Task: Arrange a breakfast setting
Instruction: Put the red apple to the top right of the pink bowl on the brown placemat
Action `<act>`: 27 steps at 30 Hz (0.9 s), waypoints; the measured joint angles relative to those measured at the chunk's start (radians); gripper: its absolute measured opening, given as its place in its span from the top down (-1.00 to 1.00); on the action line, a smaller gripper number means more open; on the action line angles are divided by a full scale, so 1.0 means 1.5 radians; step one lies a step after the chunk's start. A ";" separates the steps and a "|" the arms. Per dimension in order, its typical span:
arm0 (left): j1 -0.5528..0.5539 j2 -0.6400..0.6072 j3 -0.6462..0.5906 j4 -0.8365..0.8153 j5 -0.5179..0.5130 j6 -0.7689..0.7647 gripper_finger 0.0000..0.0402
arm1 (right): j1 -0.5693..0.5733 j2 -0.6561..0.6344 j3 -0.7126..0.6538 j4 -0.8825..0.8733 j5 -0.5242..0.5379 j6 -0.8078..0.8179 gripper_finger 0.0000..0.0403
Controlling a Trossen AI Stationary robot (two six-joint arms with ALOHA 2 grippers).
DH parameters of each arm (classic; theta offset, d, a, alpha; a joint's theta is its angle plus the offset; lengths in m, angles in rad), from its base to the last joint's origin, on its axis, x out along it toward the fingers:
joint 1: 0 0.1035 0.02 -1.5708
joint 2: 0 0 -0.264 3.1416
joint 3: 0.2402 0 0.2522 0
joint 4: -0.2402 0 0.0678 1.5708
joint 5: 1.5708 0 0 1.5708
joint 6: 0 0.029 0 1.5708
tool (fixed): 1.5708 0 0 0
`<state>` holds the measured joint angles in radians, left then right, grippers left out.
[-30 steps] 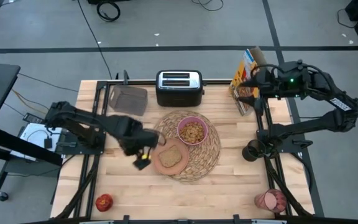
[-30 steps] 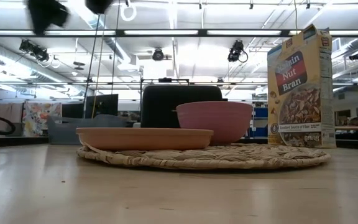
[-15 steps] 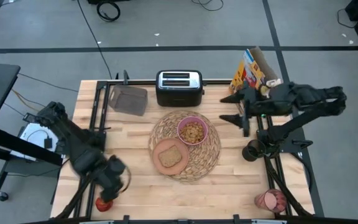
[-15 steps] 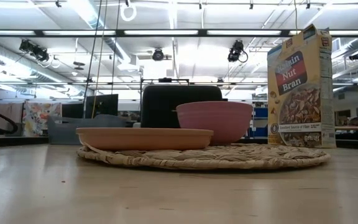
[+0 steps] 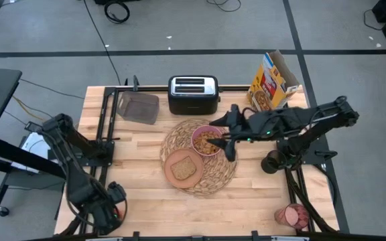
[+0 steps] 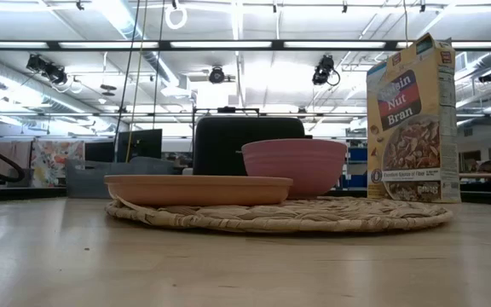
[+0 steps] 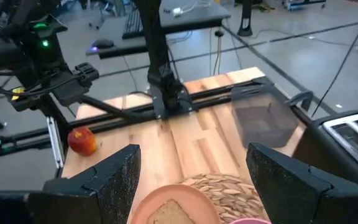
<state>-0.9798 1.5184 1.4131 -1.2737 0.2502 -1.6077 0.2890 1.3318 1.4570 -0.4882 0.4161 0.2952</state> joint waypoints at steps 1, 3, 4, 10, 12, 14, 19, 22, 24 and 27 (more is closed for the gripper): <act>0.000 0.011 -0.004 0.006 0.003 0.000 -0.71 | 0.000 0.008 0.000 0.006 -0.008 -0.001 -0.47; 0.001 0.031 -0.010 0.014 0.003 0.001 -0.71 | 0.000 0.017 0.000 0.023 -0.021 -0.004 -0.47; 0.001 0.040 -0.010 0.017 0.003 0.001 -0.71 | 0.000 0.020 0.000 0.030 -0.027 -0.005 -0.47; 0.000 0.089 -0.010 0.034 0.024 0.001 -0.71 | 0.000 0.019 0.000 0.083 -0.069 -0.001 -0.47; 0.000 0.103 -0.010 0.041 0.024 0.000 -0.71 | 0.000 0.015 0.000 0.096 -0.072 -0.001 -0.49; 0.000 0.116 -0.010 0.039 0.024 0.000 -0.71 | 0.000 0.010 0.000 0.098 -0.072 -0.001 -0.51; 0.000 0.131 -0.010 0.041 0.024 -0.008 -0.71 | 0.000 0.006 0.000 0.103 -0.070 0.001 -0.54; -0.008 0.132 -0.043 0.081 0.024 -0.028 -0.71 | 0.004 0.006 0.000 0.104 -0.072 0.000 -0.55; -0.013 0.132 -0.082 0.128 0.028 -0.040 -0.71 | 0.008 0.006 0.000 0.101 -0.072 0.001 -0.55; -0.025 0.132 -0.121 0.153 0.038 -0.059 -0.71 | 0.019 0.006 0.000 0.101 -0.065 0.005 -0.55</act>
<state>-1.0174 1.7169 1.2317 -1.0439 0.3077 -1.6956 0.3170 1.3415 1.4567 -0.3366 0.3190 0.3021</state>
